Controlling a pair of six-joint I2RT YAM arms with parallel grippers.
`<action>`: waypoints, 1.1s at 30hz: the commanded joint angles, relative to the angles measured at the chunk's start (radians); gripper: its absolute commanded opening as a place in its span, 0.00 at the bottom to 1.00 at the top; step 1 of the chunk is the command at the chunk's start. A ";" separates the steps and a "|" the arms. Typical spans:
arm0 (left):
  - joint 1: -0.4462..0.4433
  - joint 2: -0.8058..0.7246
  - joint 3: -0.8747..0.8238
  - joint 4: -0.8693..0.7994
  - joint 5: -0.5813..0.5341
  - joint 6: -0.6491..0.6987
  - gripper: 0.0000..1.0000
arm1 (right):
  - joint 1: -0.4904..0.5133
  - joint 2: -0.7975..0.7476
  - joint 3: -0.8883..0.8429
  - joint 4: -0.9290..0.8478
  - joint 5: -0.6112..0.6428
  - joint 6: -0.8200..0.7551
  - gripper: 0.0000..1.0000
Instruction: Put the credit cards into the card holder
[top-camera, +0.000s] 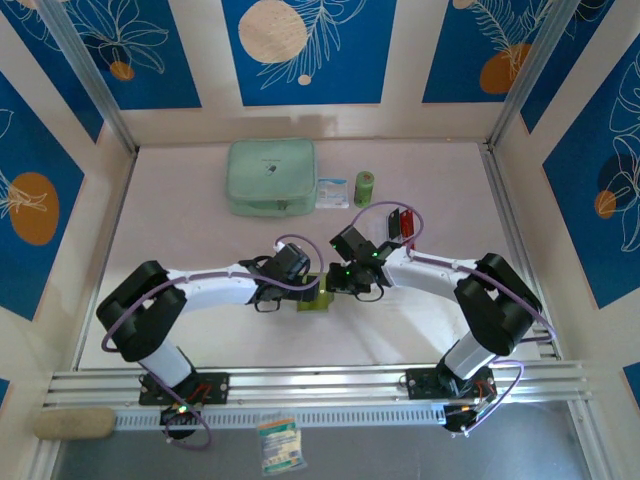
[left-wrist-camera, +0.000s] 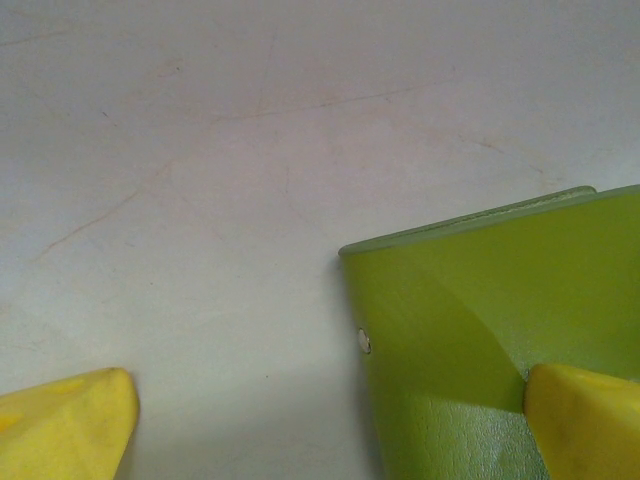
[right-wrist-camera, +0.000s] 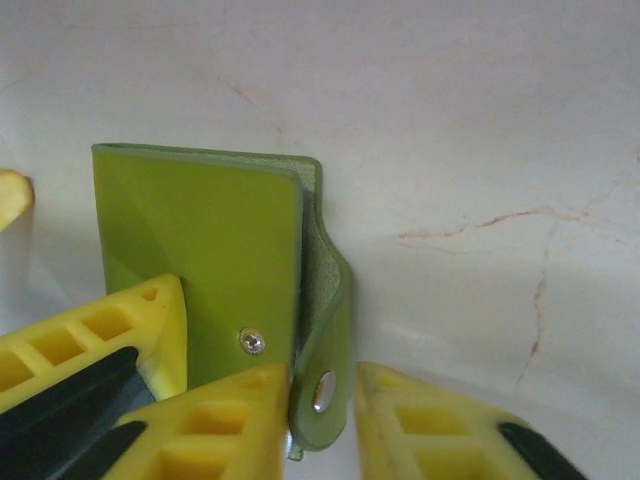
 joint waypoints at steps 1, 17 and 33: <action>-0.004 0.040 -0.005 -0.077 -0.035 -0.002 1.00 | -0.007 -0.002 0.016 -0.021 0.016 -0.011 0.15; -0.004 0.038 -0.006 -0.071 -0.038 -0.009 1.00 | -0.006 0.011 -0.015 0.110 -0.137 0.059 0.00; -0.002 -0.001 0.015 -0.086 -0.027 -0.014 1.00 | 0.005 0.101 -0.051 0.161 -0.140 0.089 0.00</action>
